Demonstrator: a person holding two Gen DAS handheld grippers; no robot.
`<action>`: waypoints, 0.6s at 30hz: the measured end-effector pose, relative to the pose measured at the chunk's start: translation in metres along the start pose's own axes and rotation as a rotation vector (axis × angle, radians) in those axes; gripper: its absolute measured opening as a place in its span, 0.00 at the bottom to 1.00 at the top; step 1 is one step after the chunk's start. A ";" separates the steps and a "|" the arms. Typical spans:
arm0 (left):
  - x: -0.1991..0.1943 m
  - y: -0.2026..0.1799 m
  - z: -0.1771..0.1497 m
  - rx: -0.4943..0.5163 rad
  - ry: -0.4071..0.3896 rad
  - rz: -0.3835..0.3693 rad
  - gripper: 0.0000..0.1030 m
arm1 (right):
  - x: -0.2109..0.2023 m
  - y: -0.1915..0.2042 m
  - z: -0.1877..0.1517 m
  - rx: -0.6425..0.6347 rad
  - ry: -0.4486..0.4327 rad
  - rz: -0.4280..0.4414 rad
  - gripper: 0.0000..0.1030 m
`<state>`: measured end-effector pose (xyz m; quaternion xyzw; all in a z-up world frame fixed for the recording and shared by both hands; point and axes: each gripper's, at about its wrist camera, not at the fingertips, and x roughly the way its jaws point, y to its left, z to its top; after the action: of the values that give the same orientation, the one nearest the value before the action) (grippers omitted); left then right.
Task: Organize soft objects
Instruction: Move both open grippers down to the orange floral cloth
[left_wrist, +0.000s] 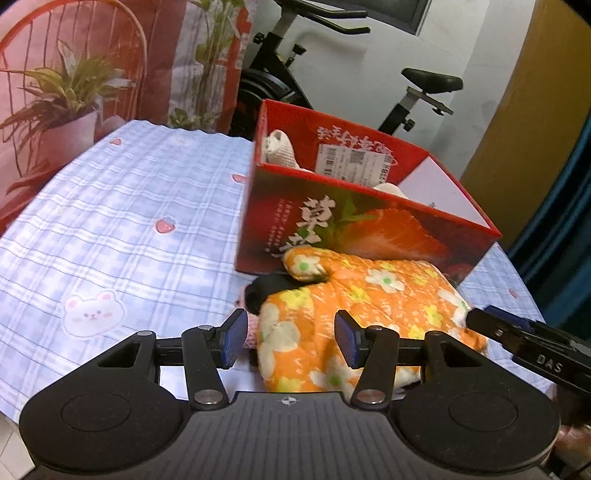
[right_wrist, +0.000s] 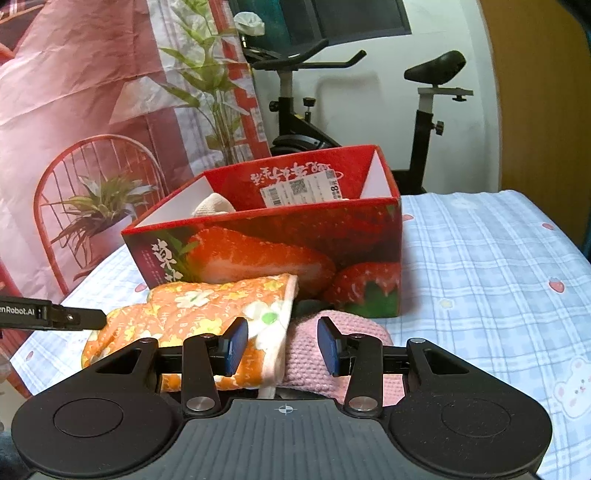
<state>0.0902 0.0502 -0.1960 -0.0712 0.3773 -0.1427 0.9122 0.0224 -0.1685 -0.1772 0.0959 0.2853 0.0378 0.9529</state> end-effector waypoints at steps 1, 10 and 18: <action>0.001 -0.001 -0.001 0.002 0.004 -0.006 0.53 | 0.001 0.001 0.000 -0.001 0.002 0.004 0.41; 0.014 0.007 -0.010 -0.039 0.046 -0.025 0.57 | 0.014 0.011 -0.011 -0.023 0.053 0.028 0.41; 0.024 0.002 -0.017 -0.035 0.067 -0.038 0.57 | 0.010 0.011 -0.016 -0.031 0.054 0.027 0.38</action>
<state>0.0946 0.0440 -0.2247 -0.0897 0.4085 -0.1559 0.8949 0.0222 -0.1534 -0.1931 0.0837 0.3091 0.0574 0.9456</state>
